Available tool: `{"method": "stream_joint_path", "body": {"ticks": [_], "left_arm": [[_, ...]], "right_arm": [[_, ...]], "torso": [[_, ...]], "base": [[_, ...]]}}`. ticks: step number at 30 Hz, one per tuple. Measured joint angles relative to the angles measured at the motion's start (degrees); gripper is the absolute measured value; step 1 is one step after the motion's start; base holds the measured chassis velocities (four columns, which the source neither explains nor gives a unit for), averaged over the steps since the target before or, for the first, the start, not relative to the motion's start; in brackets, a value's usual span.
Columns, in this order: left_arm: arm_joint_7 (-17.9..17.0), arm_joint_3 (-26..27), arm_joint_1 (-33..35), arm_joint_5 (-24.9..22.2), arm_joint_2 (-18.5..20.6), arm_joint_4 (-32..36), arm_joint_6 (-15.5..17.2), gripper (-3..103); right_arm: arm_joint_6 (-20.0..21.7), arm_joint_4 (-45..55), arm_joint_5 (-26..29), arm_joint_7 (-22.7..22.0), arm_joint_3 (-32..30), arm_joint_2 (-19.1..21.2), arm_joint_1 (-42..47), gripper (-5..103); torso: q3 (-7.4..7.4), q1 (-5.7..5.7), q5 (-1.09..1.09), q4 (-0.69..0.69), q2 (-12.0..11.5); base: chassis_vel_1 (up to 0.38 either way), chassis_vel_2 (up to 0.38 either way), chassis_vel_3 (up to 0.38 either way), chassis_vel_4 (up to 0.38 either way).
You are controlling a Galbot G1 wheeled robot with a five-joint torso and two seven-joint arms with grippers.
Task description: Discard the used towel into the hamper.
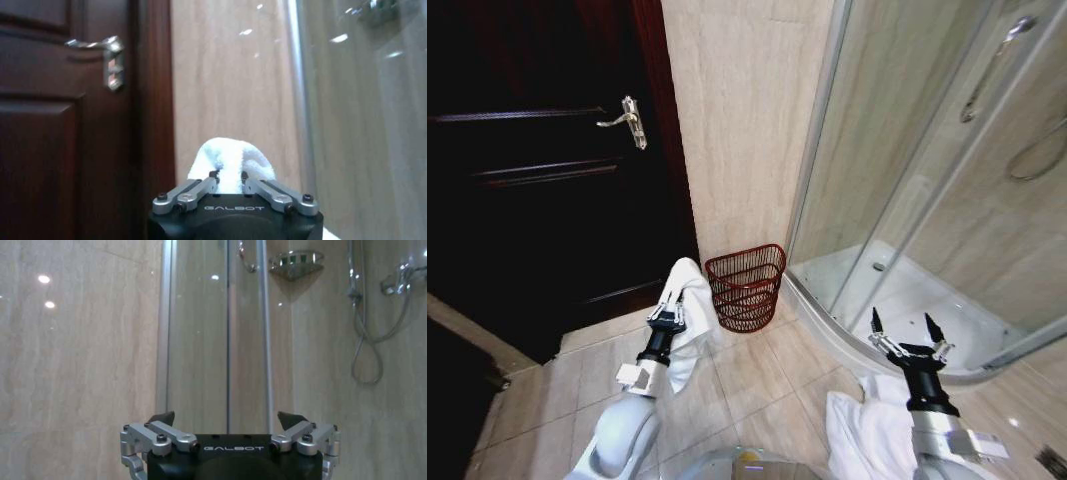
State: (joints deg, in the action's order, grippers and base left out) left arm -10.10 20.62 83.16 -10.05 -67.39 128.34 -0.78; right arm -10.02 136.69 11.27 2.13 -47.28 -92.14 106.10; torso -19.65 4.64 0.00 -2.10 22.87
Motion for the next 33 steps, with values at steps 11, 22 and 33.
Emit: {"method": "stream_joint_path", "body": {"ticks": [11,22,33], "left_arm": [[0.5,-18.0,-38.2,-17.3,10.2,-15.3,1.5,6],[4.9,-34.0,-71.0,-22.2,0.3,-46.8,-9.5,6],[8.8,-38.0,-75.8,-15.8,-3.6,-63.8,-13.8,6]], "right_arm": [[-1.1,-1.8,-0.5,1.8,-0.8,0.0,0.1,100],[-1.7,-4.2,-0.4,2.2,-1.5,0.0,-1.3,100],[-2.3,-5.8,0.3,2.5,-1.6,0.0,-1.8,100]], "torso": [[-0.07,0.02,-0.01,0.01,0.1],[-0.11,0.06,0.02,0.03,0.2],[-0.11,0.06,0.02,-0.01,0.2]], "base": [[0.006,-0.007,-0.004,0.009],[0.000,0.000,0.000,0.000],[0.000,0.000,0.000,0.000]]}}
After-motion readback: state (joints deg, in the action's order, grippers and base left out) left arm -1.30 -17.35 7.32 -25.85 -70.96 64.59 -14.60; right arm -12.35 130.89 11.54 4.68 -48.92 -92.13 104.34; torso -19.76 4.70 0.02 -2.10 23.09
